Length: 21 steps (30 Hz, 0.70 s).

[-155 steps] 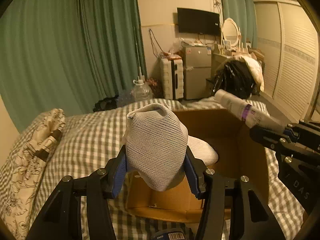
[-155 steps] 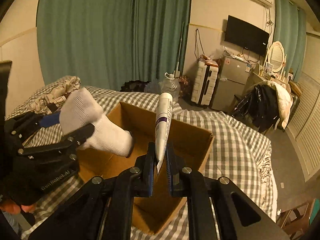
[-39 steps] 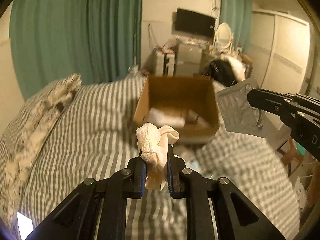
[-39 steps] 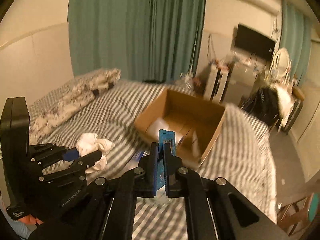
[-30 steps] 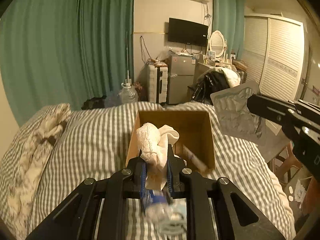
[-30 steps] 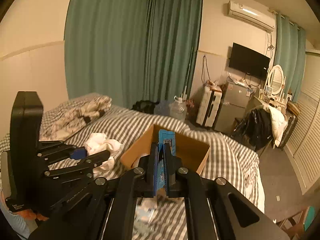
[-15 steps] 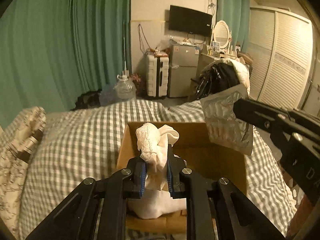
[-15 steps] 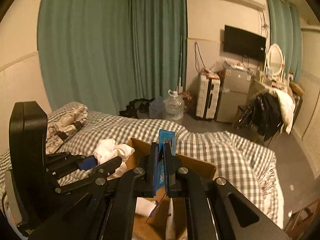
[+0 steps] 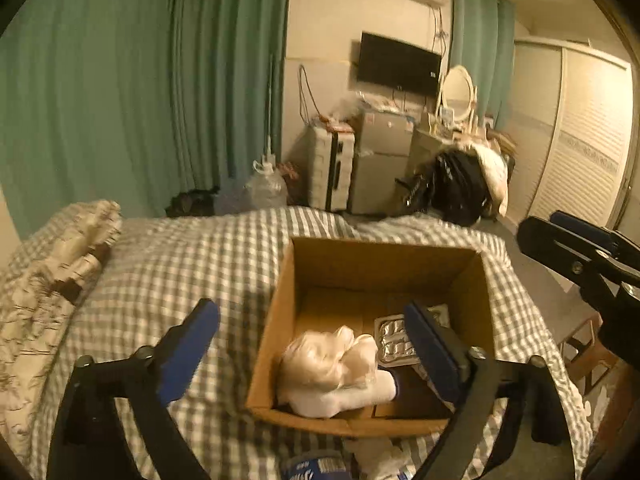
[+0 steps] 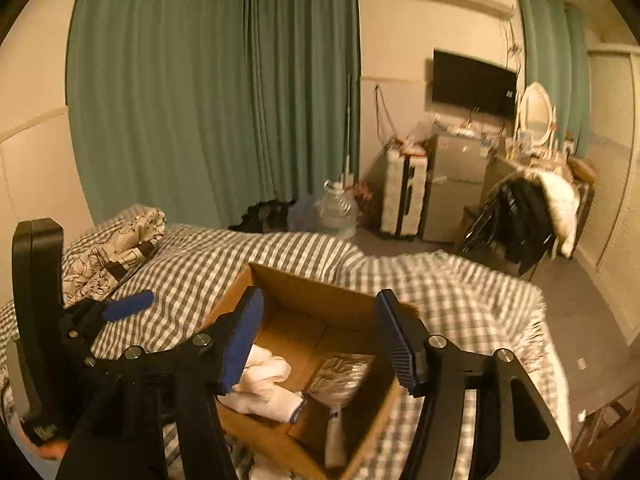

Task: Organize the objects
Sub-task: 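Lower cloth and foil tray into the box and open both grippers, then grasp the clear blue-label water bottle with the left gripper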

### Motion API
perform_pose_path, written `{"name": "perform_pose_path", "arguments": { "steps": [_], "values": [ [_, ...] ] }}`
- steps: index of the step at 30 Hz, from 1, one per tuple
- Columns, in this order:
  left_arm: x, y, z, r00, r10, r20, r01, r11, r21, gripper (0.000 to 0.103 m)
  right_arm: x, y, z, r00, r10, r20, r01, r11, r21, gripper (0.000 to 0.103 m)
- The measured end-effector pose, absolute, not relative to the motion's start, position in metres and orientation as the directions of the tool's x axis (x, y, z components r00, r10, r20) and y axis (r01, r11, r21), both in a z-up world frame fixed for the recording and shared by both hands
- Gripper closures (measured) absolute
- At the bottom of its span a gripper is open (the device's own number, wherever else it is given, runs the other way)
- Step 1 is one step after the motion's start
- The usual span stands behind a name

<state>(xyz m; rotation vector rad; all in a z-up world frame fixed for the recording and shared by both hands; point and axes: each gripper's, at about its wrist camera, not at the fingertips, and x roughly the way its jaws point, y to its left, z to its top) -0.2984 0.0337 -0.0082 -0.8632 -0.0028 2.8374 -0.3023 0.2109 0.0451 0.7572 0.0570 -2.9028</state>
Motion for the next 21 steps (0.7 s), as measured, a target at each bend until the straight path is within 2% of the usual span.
{"name": "perform_pose_path", "arguments": {
  "steps": [6,10,16,21],
  "values": [
    [-0.253,0.033,0.039,-0.865,0.100,-0.491,-0.143,-0.989,0.050,0.002,-0.244,0.207,0.092,-0.900,-0.084,-0.429,0.122,-0.991,-0.061,0.031],
    [-0.221,0.030,0.056,-0.885,0.104,-0.454,-0.151,-0.986,0.068,0.000,-0.211,0.203,0.112,-0.909,-0.072,-0.411,0.120,-0.989,-0.092,0.028],
    [-0.186,0.023,0.039,-0.873,0.076,-0.483,-0.120,-0.991,0.061,0.000,-0.173,0.195,0.105,-0.904,-0.054,-0.424,0.112,-0.987,-0.113,0.023],
    [-0.181,0.020,0.001,-0.839,0.046,-0.543,-0.076,-0.997,0.033,0.000,-0.164,0.197,0.070,-0.888,-0.067,-0.455,0.120,-0.989,-0.089,0.016]
  ]
}}
